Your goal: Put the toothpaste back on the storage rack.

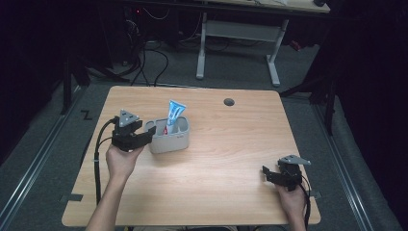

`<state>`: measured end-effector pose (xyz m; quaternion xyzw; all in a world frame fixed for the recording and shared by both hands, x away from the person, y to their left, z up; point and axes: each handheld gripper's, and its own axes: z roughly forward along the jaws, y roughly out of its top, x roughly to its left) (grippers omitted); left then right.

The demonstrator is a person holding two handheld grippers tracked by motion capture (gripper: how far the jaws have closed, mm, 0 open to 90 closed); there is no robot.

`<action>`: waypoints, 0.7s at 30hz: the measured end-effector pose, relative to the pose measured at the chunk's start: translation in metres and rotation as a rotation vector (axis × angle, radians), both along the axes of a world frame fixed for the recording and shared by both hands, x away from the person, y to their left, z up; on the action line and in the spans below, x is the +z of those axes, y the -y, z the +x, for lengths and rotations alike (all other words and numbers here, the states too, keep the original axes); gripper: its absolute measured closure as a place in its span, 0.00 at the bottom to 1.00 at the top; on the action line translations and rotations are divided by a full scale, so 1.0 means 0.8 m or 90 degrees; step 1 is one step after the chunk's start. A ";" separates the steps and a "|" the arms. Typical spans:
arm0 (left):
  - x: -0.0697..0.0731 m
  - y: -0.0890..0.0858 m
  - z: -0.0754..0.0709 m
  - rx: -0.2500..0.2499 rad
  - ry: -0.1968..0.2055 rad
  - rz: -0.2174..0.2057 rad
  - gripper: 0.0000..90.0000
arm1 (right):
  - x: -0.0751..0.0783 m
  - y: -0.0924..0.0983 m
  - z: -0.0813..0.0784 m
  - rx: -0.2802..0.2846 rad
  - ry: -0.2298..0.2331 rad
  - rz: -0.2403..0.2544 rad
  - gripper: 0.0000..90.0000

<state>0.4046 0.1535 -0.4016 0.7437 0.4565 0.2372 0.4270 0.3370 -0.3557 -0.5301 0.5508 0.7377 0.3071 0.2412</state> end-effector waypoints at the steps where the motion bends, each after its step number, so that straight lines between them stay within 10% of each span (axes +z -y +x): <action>1: 0.000 -0.001 -0.001 0.002 0.003 -0.005 0.49 | 0.000 0.000 0.000 0.000 0.000 0.000 0.31; 21: -0.010 -0.026 -0.022 0.022 0.003 -0.031 0.47 | 0.000 0.000 0.000 0.000 0.000 0.000 0.31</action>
